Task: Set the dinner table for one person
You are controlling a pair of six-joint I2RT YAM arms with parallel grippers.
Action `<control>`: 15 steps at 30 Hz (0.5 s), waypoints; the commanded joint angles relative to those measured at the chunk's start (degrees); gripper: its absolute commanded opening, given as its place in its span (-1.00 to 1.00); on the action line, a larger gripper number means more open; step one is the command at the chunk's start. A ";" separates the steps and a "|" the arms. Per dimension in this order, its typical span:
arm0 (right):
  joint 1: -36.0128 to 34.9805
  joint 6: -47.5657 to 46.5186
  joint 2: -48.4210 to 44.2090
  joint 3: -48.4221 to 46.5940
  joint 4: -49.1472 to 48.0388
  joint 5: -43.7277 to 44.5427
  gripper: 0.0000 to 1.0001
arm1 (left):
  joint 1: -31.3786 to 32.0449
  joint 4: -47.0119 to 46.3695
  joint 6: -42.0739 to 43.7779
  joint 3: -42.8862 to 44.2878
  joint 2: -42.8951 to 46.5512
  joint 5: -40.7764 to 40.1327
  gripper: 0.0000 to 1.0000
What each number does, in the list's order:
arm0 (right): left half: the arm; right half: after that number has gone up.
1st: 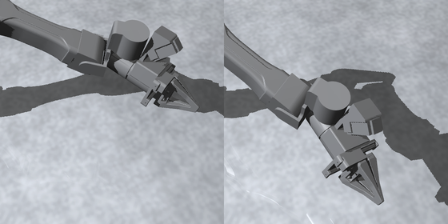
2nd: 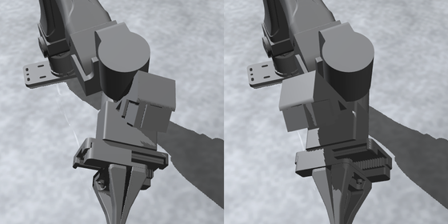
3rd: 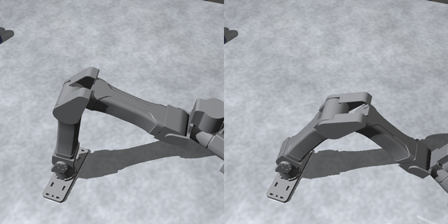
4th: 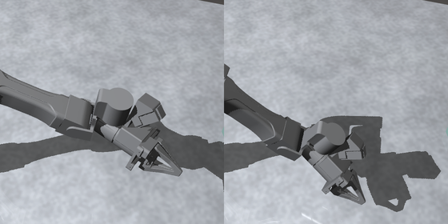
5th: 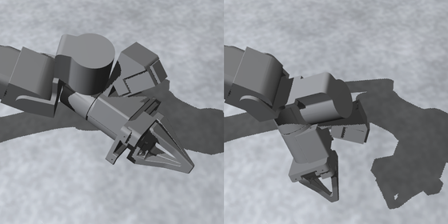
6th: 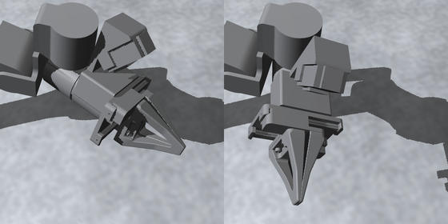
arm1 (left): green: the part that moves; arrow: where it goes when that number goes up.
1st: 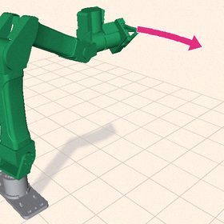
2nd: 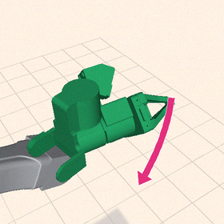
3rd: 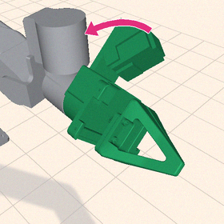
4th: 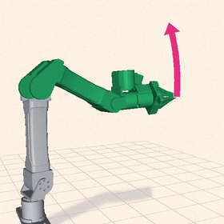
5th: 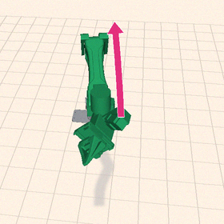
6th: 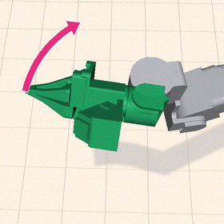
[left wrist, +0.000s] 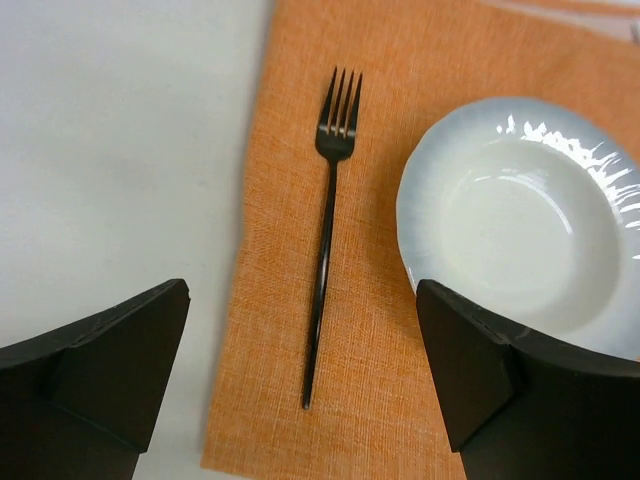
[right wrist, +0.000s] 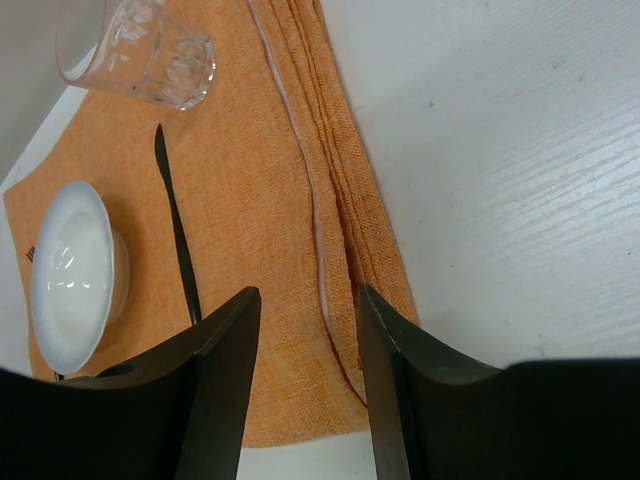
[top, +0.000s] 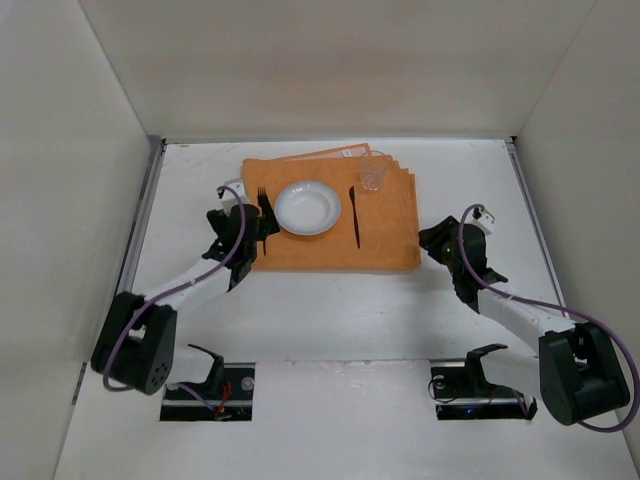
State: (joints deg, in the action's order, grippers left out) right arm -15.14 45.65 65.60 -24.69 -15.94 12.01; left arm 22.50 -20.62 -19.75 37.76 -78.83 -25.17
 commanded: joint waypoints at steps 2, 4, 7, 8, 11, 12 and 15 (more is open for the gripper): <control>-0.73 -0.56 -0.39 -1.94 -3.22 0.91 -0.02 | -0.31 -0.21 -4.59 -6.45 10.51 -3.39 1.00; -0.73 -0.47 -0.83 -1.59 -3.39 1.26 -0.02 | -1.27 -0.03 -7.92 -10.32 15.17 -4.71 1.00; -0.20 0.14 -1.53 -0.98 -3.39 1.96 -0.02 | -4.08 1.98 -13.46 -15.25 22.38 -4.36 1.00; -0.11 0.23 -1.71 -0.80 -3.39 2.23 -0.02 | -5.40 3.03 -15.39 -17.00 24.66 -4.62 1.00; 0.06 0.14 -1.97 -0.45 -3.39 3.72 -0.02 | -9.61 7.60 -20.93 -20.09 28.20 -5.15 1.00; 0.15 0.23 -1.88 -0.45 -3.39 3.98 -0.01 | -11.19 9.70 -23.03 -20.61 28.72 -5.33 1.00; -0.11 0.23 -1.53 -0.54 -3.39 4.16 -0.01 | -14.19 13.06 -27.35 -22.11 28.99 -5.42 1.00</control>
State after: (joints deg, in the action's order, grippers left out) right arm -15.07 45.87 64.84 -24.69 -15.94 14.22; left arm 10.33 -12.08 -39.77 17.10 -50.68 -29.32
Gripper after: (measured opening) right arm 0.493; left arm 0.997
